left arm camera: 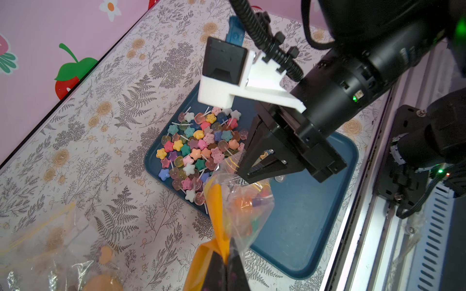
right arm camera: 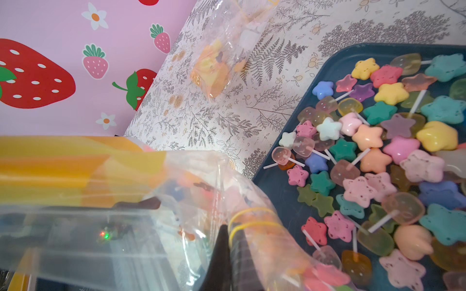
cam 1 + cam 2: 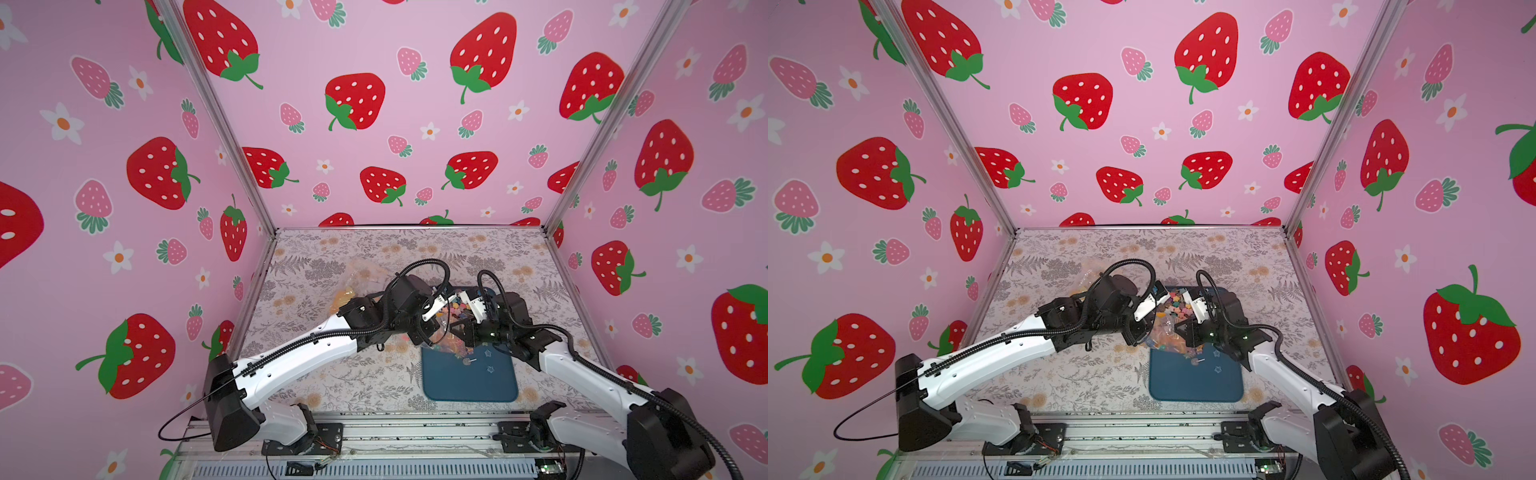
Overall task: Pour candies out of the ziploc bag
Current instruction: 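Pour the candies out of the ziploc bag onto the tray.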
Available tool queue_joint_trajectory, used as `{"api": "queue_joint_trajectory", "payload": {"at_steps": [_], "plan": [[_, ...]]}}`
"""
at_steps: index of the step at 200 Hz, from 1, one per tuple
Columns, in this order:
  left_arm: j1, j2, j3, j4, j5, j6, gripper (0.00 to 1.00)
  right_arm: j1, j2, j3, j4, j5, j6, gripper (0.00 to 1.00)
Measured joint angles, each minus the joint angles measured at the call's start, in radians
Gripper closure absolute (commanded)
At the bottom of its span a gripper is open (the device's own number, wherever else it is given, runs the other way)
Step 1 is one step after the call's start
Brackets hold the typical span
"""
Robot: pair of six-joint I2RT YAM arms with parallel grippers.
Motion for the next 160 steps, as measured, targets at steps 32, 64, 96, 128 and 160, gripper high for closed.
{"api": "queue_joint_trajectory", "payload": {"at_steps": [32,64,96,128,160], "plan": [[-0.006,0.028,0.063,-0.032,0.0,0.016,1.0,-0.002,-0.001,-0.001,0.0,0.006,-0.005,1.0],[-0.007,0.061,0.125,-0.059,0.0,0.036,1.0,-0.002,-0.001,-0.001,0.001,0.006,-0.008,1.0],[-0.013,0.082,0.163,-0.092,0.0,0.051,1.0,-0.002,-0.001,-0.001,0.004,0.006,-0.011,1.0],[-0.019,0.101,0.187,-0.097,0.001,0.058,1.0,-0.002,-0.002,-0.001,0.004,0.006,-0.018,1.0],[-0.022,0.109,0.198,-0.102,0.0,0.064,1.0,-0.004,-0.002,-0.001,0.005,0.003,-0.024,1.0]]}}
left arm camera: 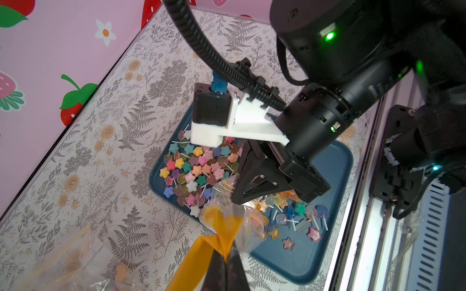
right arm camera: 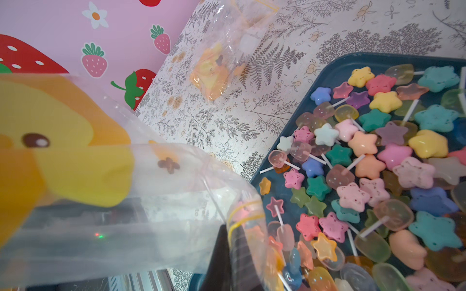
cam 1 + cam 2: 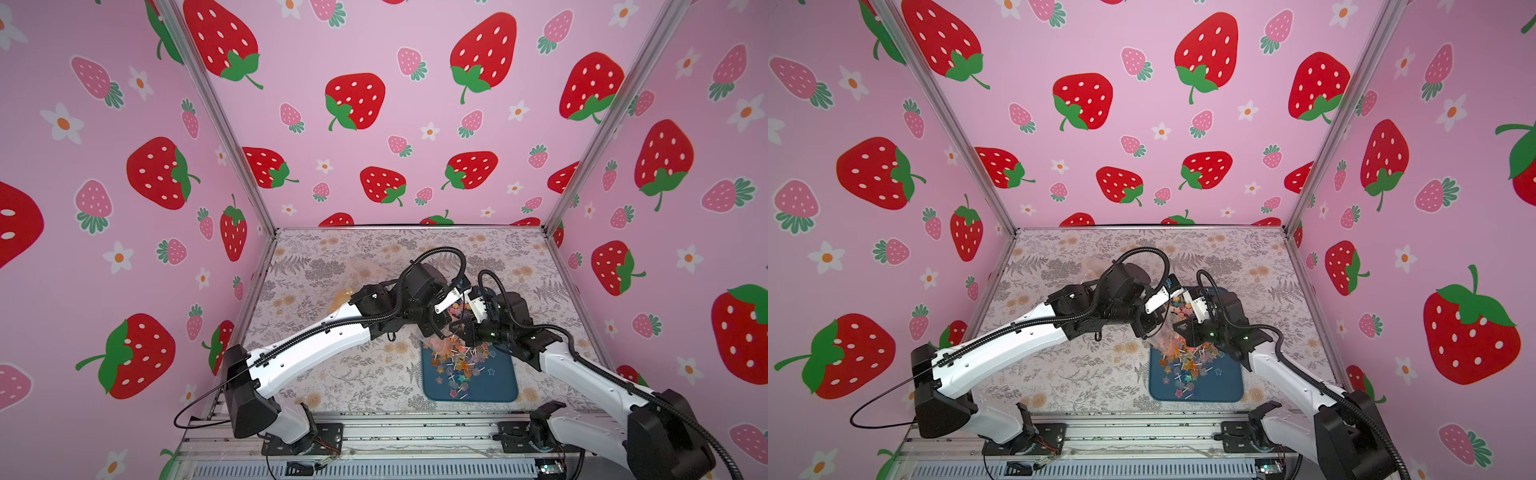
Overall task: Pour candies out of the ziploc bag
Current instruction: 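Pour the candies out of the ziploc bag onto the tray.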
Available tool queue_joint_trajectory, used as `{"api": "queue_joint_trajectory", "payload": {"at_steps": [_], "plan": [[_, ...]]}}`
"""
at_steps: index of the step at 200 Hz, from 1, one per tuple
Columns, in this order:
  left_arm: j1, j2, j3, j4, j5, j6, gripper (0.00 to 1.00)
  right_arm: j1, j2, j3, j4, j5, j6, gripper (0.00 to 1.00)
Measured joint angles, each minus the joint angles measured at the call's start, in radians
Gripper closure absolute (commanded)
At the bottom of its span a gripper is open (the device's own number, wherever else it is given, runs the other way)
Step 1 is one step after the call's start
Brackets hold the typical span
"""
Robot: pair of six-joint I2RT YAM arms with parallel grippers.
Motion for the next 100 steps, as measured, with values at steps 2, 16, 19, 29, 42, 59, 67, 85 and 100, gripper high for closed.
{"api": "queue_joint_trajectory", "payload": {"at_steps": [2,16,19,29,42,59,67,85,100], "plan": [[0.0,0.0,0.0,0.0,0.0,0.0,1.0,0.0,0.0,0.0,0.0,0.0,0.0,1.0],[0.0,0.0,0.0,0.0,0.0,0.003,1.0,-0.002,0.0,0.0,0.0,0.0,0.0,1.0],[0.0,0.0,0.0,0.0,0.0,0.003,1.0,-0.002,0.0,0.0,0.0,0.0,0.0,1.0],[-0.001,0.0,0.001,0.0,-0.001,0.006,1.0,-0.002,0.0,0.0,0.0,-0.001,0.0,1.0],[-0.001,0.0,0.001,0.0,-0.001,0.008,1.0,-0.002,-0.002,0.0,0.0,-0.001,0.0,1.0],[-0.001,0.0,0.001,0.0,-0.003,0.01,1.0,-0.002,-0.01,0.0,-0.006,0.0,-0.002,1.0],[-0.001,-0.002,0.001,0.0,-0.005,0.011,1.0,-0.002,-0.016,0.0,-0.013,0.0,-0.003,1.0],[-0.001,-0.013,-0.002,0.002,-0.012,0.011,1.0,-0.002,-0.032,0.007,-0.037,-0.001,-0.003,1.0],[0.006,-0.045,-0.024,0.016,-0.019,0.007,1.0,-0.002,-0.049,0.028,-0.064,-0.003,-0.007,1.0]]}}
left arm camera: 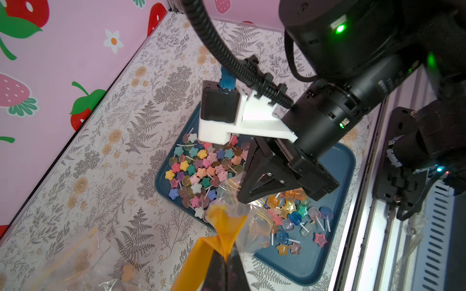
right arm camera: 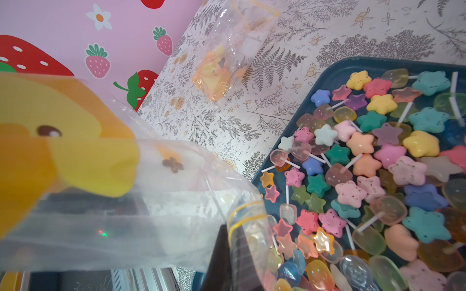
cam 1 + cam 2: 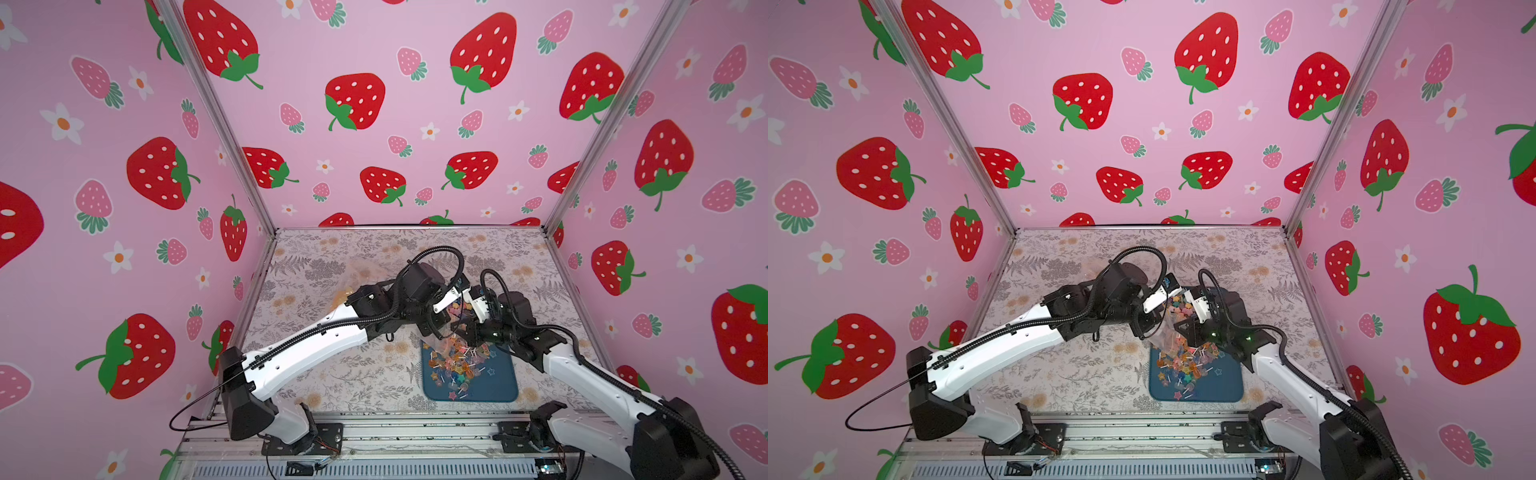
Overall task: Pour candies out of the ziploc bag
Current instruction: 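Pour the candies out of the ziploc bag onto the tray, then place the ziploc bag at the center of the board.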
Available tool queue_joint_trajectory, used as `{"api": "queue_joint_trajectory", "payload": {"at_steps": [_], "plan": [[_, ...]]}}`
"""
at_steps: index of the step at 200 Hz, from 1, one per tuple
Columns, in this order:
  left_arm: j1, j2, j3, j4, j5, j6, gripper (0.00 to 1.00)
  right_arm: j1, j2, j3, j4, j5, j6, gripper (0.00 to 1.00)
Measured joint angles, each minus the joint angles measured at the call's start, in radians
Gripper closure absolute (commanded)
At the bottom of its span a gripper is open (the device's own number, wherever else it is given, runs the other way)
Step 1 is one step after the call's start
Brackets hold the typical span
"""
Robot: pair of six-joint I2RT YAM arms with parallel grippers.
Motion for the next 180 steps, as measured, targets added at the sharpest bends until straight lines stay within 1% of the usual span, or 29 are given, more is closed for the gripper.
{"api": "queue_joint_trajectory", "payload": {"at_steps": [13,39,73,103,146,180], "plan": [[0.016,-0.051,-0.048,0.024,-0.001,-0.016,1.0,0.003,-0.011,0.034,-0.037,-0.003,-0.012,0.99],[0.084,-0.196,-0.194,0.077,-0.006,-0.065,1.0,0.035,-0.017,0.14,-0.113,-0.006,-0.05,0.95],[0.155,-0.379,-0.394,0.119,-0.039,-0.129,1.0,0.092,0.015,0.276,-0.138,-0.014,-0.071,0.92],[0.198,-0.531,-0.538,0.126,-0.087,-0.18,1.0,0.138,0.114,0.363,-0.121,-0.031,-0.061,0.84],[0.262,-0.705,-0.642,0.12,-0.203,-0.248,1.0,0.194,0.29,0.446,-0.082,-0.053,-0.037,0.81],[0.289,-0.822,-0.755,0.114,-0.325,-0.377,1.0,0.232,0.435,0.468,0.007,-0.084,0.018,0.79]]}}
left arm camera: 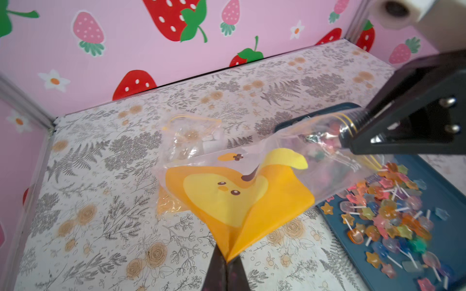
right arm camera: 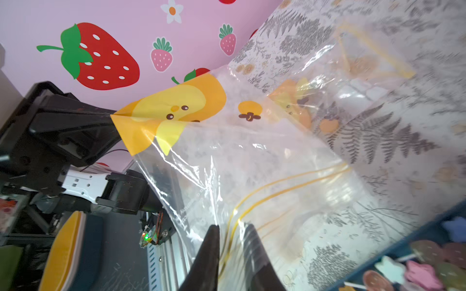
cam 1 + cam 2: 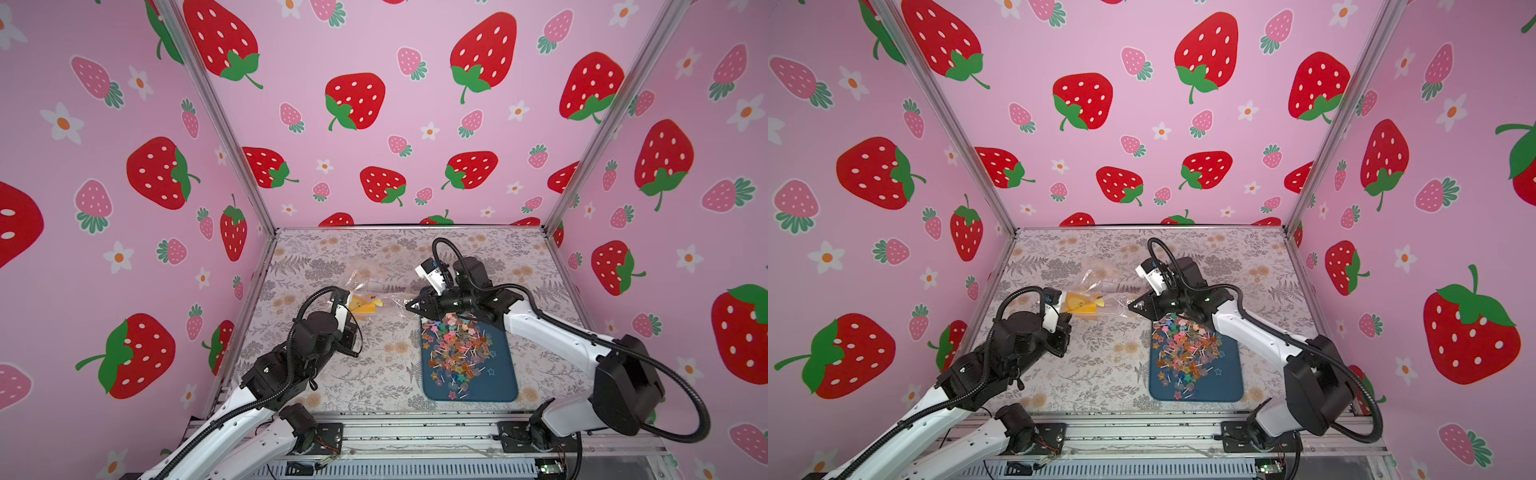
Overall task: Pour candies out of the ziploc bag
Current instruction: Place the ziploc bag at the center of the board, then reset both arms
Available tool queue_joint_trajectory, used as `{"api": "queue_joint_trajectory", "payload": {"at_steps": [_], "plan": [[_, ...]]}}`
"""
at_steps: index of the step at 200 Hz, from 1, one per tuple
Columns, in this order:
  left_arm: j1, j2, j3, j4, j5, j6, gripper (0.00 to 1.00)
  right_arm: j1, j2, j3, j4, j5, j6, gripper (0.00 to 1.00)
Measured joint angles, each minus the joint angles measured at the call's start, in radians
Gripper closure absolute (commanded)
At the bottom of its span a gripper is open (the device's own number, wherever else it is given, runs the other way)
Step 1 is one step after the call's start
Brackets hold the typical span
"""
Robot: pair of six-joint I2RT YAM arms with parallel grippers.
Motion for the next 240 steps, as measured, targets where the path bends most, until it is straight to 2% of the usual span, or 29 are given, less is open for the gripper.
{"api": "queue_joint_trajectory", "payload": {"at_steps": [17,34,82,86,94,104,113,122,137,142,144,181,191,240], "plan": [[0.005,-0.059,-0.075,0.006,-0.036,-0.064,1.0,0.013,0.07,-0.001,0.035,-0.009,0.029,0.79],[0.009,-0.09,-0.133,0.02,-0.044,-0.117,1.0,0.021,0.112,-0.008,0.051,-0.009,0.046,0.72],[0.009,-0.09,-0.207,0.029,-0.047,-0.262,1.0,0.023,0.105,-0.019,0.042,0.0,0.037,0.63],[0.009,-0.094,-0.213,0.027,-0.047,-0.276,0.96,0.023,0.102,-0.019,0.035,0.003,0.033,0.63],[0.009,-0.103,-0.225,0.025,-0.05,-0.302,0.81,0.023,0.096,-0.019,0.016,0.009,0.022,0.61],[0.009,-0.115,-0.235,0.011,-0.055,-0.339,0.77,0.023,0.083,-0.019,-0.018,0.023,0.005,0.6],[0.01,-0.124,-0.24,-0.004,-0.061,-0.367,0.58,0.023,0.068,-0.019,-0.047,0.04,-0.011,0.55],[0.01,-0.128,-0.241,-0.019,-0.064,-0.4,0.46,0.023,0.047,-0.019,-0.079,0.061,-0.028,0.53],[0.011,-0.13,-0.241,-0.033,-0.071,-0.431,0.19,0.022,-0.01,-0.021,-0.137,0.12,-0.059,0.49],[0.011,-0.13,-0.241,-0.037,-0.072,-0.442,0.03,0.022,-0.027,-0.021,-0.154,0.138,-0.071,0.46],[0.012,-0.13,-0.241,-0.039,-0.071,-0.445,0.0,0.021,-0.037,-0.021,-0.164,0.15,-0.072,0.45],[0.012,-0.119,-0.217,-0.114,-0.097,-0.481,0.01,-0.019,-0.166,-0.016,-0.32,0.311,-0.138,0.43],[0.013,-0.111,-0.188,-0.138,-0.101,-0.476,0.01,-0.043,-0.191,-0.013,-0.36,0.352,-0.148,0.4],[0.015,-0.049,0.086,-0.281,-0.137,-0.41,0.01,-0.182,-0.323,0.006,-0.451,0.487,-0.179,0.37]]}}
